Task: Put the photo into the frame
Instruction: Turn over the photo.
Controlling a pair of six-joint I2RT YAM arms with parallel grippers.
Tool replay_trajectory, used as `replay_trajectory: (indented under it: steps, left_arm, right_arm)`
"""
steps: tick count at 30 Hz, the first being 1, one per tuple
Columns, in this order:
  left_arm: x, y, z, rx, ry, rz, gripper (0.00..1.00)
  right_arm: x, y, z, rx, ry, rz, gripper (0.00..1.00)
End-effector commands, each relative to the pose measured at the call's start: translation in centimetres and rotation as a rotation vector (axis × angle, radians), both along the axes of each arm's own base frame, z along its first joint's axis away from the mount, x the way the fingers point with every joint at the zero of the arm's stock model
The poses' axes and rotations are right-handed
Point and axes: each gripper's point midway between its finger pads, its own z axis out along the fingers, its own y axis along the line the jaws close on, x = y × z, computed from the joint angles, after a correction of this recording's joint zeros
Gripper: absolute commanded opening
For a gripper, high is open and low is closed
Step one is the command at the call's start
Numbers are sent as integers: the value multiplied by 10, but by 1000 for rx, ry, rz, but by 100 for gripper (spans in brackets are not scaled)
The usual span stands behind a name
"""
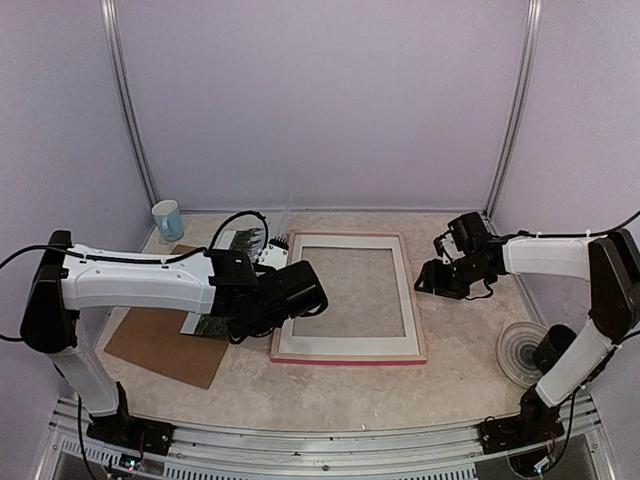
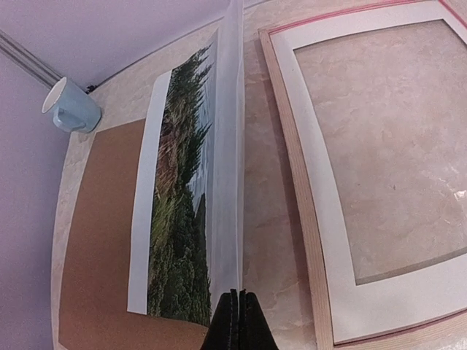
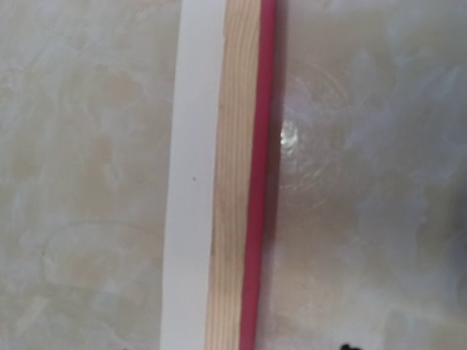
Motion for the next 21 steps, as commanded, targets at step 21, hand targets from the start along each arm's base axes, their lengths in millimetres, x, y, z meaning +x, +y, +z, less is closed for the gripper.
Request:
replay_trajectory:
  steps: [21]
  left_arm:
    - [-9,-97,129,-480,-67,-252,0]
  right_arm:
    - [2,3,14,9,-38,11,62]
